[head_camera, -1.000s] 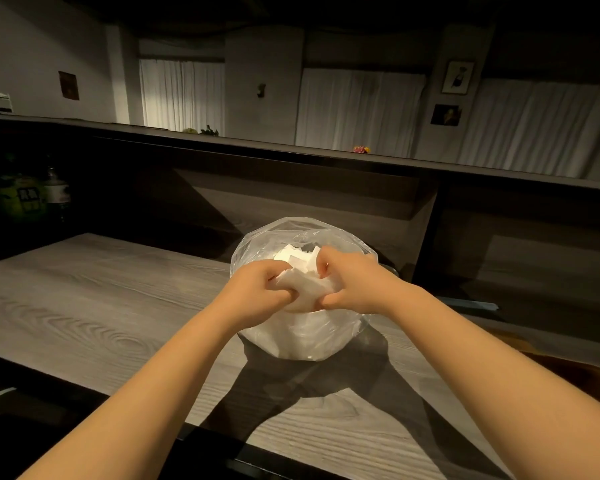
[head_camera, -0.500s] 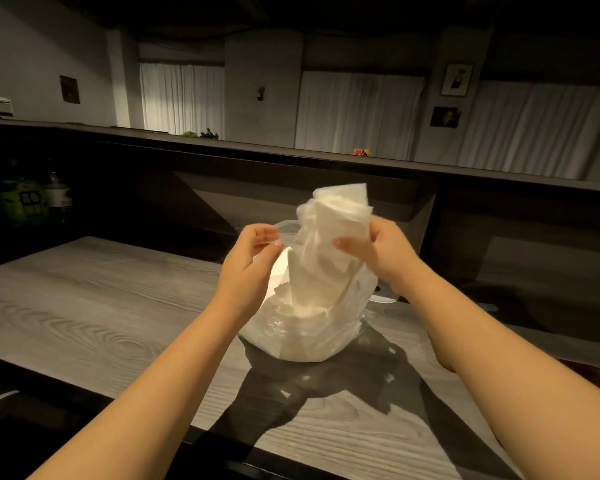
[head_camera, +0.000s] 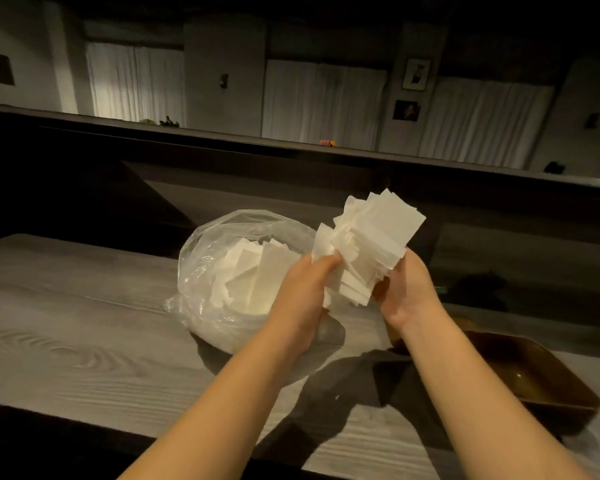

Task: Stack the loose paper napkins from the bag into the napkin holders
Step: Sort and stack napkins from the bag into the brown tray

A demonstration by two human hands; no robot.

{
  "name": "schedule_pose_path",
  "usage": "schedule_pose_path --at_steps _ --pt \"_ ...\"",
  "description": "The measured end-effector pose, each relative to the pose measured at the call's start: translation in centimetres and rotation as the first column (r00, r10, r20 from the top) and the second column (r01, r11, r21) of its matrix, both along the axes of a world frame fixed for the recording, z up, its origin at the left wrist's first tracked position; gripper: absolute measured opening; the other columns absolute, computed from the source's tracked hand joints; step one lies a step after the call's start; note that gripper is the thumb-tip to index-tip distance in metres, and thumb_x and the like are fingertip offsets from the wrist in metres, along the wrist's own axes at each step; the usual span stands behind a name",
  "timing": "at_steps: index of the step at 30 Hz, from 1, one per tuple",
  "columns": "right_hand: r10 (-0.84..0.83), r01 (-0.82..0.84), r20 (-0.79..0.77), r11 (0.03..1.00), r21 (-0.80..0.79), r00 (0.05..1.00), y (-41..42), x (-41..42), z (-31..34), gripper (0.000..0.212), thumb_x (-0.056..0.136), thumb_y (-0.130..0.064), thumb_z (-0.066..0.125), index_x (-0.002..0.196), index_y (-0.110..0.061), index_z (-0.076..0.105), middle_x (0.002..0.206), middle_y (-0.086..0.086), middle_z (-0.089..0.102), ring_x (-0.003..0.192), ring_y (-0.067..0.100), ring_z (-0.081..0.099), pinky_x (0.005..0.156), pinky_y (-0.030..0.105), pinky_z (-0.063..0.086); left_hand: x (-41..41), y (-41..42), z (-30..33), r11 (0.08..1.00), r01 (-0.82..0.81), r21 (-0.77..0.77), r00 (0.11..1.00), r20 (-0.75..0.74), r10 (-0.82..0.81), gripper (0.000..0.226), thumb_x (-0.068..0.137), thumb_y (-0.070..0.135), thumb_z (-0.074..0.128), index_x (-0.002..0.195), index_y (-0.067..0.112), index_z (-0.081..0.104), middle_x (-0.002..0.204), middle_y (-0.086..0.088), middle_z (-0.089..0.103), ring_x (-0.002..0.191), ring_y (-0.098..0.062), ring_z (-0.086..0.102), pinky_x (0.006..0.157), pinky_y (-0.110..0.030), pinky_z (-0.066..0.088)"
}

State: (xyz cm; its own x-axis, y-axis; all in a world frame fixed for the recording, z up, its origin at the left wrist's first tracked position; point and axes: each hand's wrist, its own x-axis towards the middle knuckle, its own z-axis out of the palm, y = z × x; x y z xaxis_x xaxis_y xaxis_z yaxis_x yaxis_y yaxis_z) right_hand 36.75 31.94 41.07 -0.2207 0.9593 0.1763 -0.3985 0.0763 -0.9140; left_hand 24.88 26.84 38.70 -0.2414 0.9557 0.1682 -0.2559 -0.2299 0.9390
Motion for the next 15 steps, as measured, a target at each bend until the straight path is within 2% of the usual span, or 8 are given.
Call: schedule_pose_path --at_steps 2,3,5,8,12,15 --pt "-0.082 0.083 0.016 0.995 -0.047 0.996 0.2 1.0 -1.5 0.027 0.099 -0.037 0.049 0.119 -0.027 0.063 0.104 0.0 0.072 0.098 0.021 0.068 0.078 0.038 0.056 1.6 0.6 -1.2 0.999 0.016 -0.045 0.998 -0.061 -0.018 0.018 0.098 0.028 0.053 0.109 0.019 0.064 0.096 -0.001 0.07 0.089 -0.015 0.067 0.069 -0.025 0.055" --pt "-0.125 0.126 0.017 0.99 -0.062 0.992 0.4 1.4 -2.2 0.025 0.099 -0.037 0.05 0.12 -0.03 0.063 0.107 -0.001 0.072 0.102 0.022 0.067 0.084 0.042 0.056 2.3 0.9 -1.8 0.997 0.036 -0.061 0.997 -0.07 -0.04 0.02 0.098 0.028 0.054 0.113 0.019 0.063 0.098 -0.001 0.07 0.088 -0.014 0.066 0.066 -0.023 0.053" --pt "-0.217 0.219 0.025 0.973 -0.073 0.976 0.7 1.9 -3.3 0.022 0.099 -0.036 0.051 0.119 -0.032 0.061 0.107 -0.003 0.072 0.102 0.021 0.067 0.091 0.044 0.054 3.4 1.7 -2.8 0.995 0.053 -0.089 0.993 -0.101 -0.062 0.026 0.096 0.032 0.056 0.12 0.023 0.06 0.107 0.0 0.068 0.097 -0.017 0.064 0.077 -0.031 0.052" --pt "-0.333 0.337 0.065 0.94 -0.048 0.941 1.3 2.0 -4.5 0.024 0.1 -0.028 0.054 0.123 -0.029 0.058 0.108 -0.007 0.068 0.101 0.016 0.064 0.09 0.04 0.053 4.0 2.6 -4.3 0.993 0.035 -0.115 0.988 -0.147 -0.052 0.034 0.091 0.043 0.06 0.123 0.033 0.06 0.115 0.005 0.068 0.108 -0.018 0.063 0.095 -0.043 0.052" --pt "-0.38 0.386 0.113 0.922 -0.033 0.918 2.0 2.0 -6.7 0.027 0.1 -0.019 0.054 0.125 -0.026 0.055 0.109 -0.009 0.065 0.107 0.015 0.061 0.087 0.034 0.051 2.7 3.5 -6.8 0.979 0.047 -0.201 0.976 -0.199 -0.088 0.034 0.093 0.045 0.06 0.125 0.037 0.061 0.12 0.008 0.068 0.114 -0.018 0.061 0.102 -0.047 0.048" --pt "-0.371 0.38 0.099 0.919 -0.101 0.923 2.3 2.5 -7.7 0.021 0.101 -0.017 0.051 0.121 -0.022 0.055 0.108 -0.003 0.065 0.105 0.019 0.061 0.079 0.032 0.048 1.1 3.7 -7.3 0.958 0.103 -0.268 0.959 -0.229 -0.167 0.02 0.099 0.042 0.052 0.112 0.035 0.065 0.116 0.003 0.068 0.108 -0.02 0.062 0.098 -0.041 0.049"
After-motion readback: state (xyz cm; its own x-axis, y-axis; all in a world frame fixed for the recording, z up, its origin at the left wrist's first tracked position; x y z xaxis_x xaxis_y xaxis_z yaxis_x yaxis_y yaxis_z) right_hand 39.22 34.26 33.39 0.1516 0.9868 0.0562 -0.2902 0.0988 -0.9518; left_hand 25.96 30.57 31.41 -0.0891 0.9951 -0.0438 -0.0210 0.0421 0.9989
